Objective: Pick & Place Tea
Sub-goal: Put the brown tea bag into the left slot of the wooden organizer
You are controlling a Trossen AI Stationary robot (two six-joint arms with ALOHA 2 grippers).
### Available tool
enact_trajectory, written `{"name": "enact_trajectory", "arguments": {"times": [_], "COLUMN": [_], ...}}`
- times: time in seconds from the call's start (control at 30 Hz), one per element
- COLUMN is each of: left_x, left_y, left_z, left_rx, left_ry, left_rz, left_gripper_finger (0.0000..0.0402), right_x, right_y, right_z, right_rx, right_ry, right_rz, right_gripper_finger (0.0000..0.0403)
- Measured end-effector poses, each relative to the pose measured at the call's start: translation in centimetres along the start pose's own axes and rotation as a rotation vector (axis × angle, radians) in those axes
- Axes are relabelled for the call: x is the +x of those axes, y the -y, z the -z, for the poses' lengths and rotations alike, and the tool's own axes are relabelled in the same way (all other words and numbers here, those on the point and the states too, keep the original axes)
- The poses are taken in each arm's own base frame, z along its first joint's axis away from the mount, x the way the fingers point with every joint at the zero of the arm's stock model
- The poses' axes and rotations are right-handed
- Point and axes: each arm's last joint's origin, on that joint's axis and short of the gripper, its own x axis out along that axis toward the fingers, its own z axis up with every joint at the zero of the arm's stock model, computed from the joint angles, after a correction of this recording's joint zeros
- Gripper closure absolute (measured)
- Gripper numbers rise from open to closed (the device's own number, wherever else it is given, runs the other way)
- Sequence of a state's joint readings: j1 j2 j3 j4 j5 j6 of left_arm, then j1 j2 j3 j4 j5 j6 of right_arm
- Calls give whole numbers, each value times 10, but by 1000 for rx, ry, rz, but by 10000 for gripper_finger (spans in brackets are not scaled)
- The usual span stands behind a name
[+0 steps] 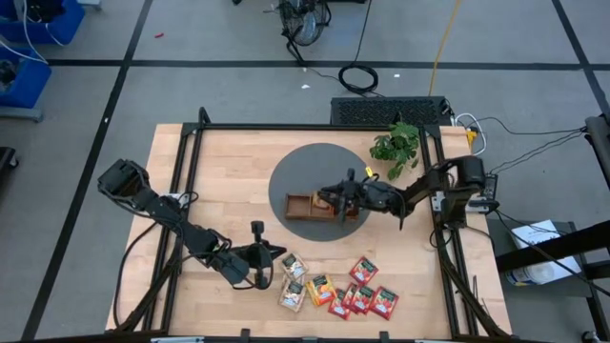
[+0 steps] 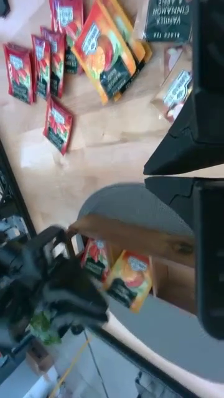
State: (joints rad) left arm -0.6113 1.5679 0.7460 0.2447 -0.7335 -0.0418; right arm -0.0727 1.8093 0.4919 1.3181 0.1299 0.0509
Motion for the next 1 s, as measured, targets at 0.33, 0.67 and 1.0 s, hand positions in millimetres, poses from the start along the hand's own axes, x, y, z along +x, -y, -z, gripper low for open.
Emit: {"name": "enact_trajectory", "arguments": {"times": [0.33,0.67,1.0], "left_x": [0,0,0], "left_y": [0,0,1], "left_z": [0,0,2], "left_rx": [8,9,-61], "left_ry": [-2,-3,-20], "left_rz": [11,11,57], "left_gripper_finger": [382,365,364], "right_x": [-16,-41,-62], "right_y": [-7,-83,-119], "right_z": [-27,-22,-15], "right_rx": [-37,-235,-348], "right_ry": [-113,-133,-136], "right_rz": [-22,-339,-546], "right_gripper_finger": [282,376,400]}}
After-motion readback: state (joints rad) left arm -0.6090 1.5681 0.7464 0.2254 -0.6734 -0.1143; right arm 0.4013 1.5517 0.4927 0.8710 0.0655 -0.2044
